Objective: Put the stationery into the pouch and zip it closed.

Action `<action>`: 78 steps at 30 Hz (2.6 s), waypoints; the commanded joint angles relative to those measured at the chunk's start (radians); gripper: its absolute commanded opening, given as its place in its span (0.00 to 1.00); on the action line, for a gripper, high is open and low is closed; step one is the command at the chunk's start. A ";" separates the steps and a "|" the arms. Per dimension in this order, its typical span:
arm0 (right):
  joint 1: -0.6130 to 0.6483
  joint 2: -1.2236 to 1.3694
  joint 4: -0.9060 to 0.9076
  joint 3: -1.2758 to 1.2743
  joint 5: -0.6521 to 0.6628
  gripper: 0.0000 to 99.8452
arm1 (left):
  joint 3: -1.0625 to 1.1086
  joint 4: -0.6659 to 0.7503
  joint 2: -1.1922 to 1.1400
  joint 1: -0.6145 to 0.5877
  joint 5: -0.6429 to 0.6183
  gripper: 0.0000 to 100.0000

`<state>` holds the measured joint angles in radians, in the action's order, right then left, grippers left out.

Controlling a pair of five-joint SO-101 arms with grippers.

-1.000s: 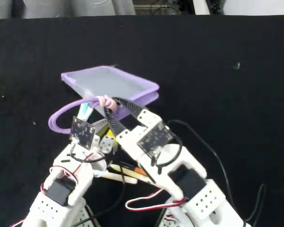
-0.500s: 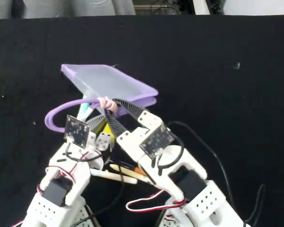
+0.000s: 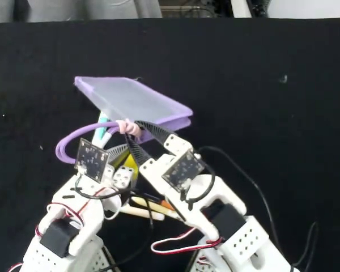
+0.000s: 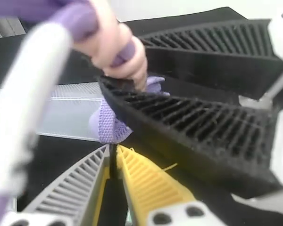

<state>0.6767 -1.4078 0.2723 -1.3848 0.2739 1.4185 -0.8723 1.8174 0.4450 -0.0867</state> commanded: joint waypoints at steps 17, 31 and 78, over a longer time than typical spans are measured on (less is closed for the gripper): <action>-0.006 -0.027 0.000 0.008 0.012 0.01 | -0.013 -0.069 0.008 -0.013 0.150 0.03; -0.008 -0.018 0.000 0.005 0.014 0.01 | 0.013 -0.020 0.009 0.033 0.143 0.21; -0.008 -0.027 0.002 -0.016 0.014 0.01 | 0.159 0.249 0.009 -0.200 0.143 0.12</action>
<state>0.6736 -1.4078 0.2723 -1.4139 0.2770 1.5827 -0.6437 1.8297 0.2593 0.0560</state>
